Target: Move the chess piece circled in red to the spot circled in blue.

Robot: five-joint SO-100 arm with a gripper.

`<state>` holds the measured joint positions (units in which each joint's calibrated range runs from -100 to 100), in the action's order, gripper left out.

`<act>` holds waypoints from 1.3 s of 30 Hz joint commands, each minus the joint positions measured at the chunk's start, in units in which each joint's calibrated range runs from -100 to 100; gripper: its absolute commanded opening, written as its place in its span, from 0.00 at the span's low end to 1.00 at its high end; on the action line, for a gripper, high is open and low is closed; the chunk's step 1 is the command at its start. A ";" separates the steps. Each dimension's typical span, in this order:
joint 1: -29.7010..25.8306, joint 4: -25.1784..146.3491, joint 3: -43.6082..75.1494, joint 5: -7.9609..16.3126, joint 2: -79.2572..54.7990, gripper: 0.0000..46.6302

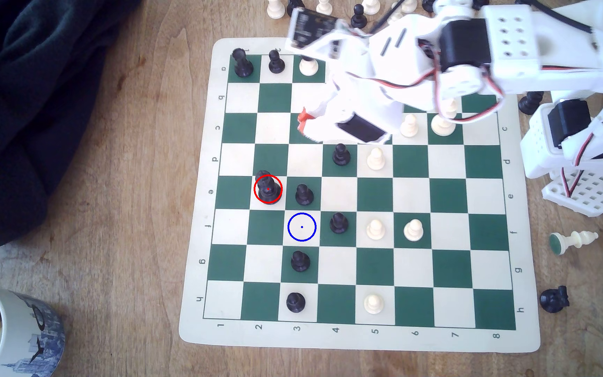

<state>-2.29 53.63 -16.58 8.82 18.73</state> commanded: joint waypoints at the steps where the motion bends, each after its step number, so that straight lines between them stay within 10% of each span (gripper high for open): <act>1: -0.41 2.64 12.05 1.61 -5.40 0.15; 17: -0.73 3.30 26.28 1.22 -23.14 0.38; 39: -0.41 4.03 33.27 0.63 -35.45 0.38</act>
<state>-3.17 57.53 12.70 9.65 -18.22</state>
